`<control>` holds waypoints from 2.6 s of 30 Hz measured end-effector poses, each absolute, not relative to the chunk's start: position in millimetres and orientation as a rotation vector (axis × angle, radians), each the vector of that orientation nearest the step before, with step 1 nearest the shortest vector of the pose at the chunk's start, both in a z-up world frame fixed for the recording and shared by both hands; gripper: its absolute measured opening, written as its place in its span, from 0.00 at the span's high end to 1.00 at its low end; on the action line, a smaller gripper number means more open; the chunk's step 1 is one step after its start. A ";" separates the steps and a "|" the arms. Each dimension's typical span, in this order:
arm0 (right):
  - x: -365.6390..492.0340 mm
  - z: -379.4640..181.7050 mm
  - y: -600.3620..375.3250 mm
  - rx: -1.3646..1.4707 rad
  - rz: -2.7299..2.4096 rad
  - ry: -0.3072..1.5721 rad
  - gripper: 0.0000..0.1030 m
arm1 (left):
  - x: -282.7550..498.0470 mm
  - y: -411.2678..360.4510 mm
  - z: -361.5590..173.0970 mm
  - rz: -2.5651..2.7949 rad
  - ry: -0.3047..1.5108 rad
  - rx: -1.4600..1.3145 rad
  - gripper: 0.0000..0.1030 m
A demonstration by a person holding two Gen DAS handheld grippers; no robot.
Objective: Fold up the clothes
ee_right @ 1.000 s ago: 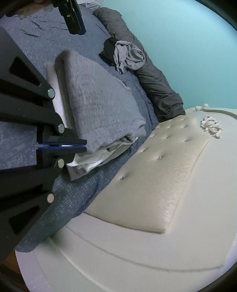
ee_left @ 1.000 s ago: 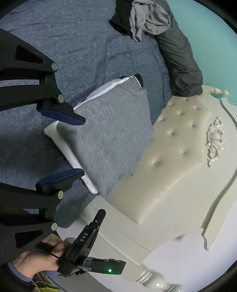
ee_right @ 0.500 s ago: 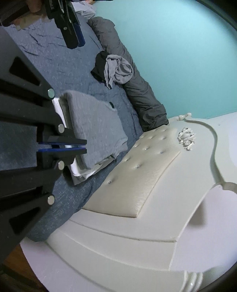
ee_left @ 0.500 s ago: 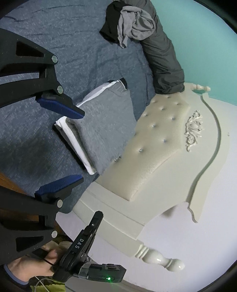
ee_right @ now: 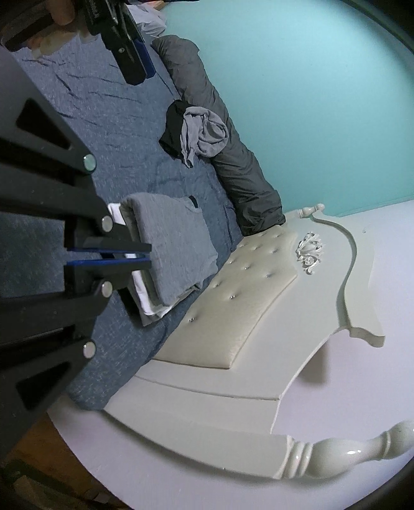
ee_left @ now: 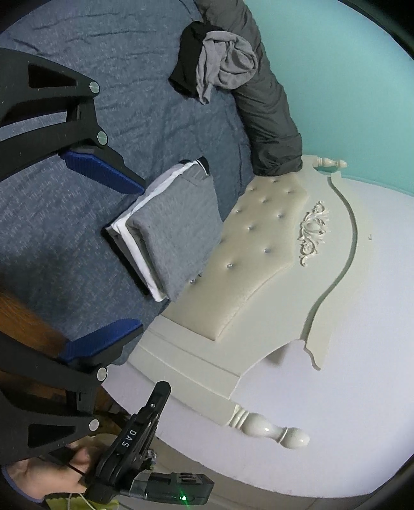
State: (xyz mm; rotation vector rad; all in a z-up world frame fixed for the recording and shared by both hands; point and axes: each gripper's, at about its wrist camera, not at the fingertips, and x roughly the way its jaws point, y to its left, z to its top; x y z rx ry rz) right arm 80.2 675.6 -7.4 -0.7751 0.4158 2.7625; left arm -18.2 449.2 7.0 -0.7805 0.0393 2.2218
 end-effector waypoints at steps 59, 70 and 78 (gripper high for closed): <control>209.2 33.2 536.1 -0.605 2.799 0.341 0.09 | 75.1 322.1 23.0 2.272 0.060 -0.684 0.00; 213.6 18.5 532.6 -0.639 2.796 0.364 0.09 | 81.0 312.6 22.5 2.293 0.080 -0.665 0.00; 212.9 13.3 528.9 -0.647 2.802 0.384 0.09 | 83.5 309.4 23.0 2.295 0.077 -0.662 0.00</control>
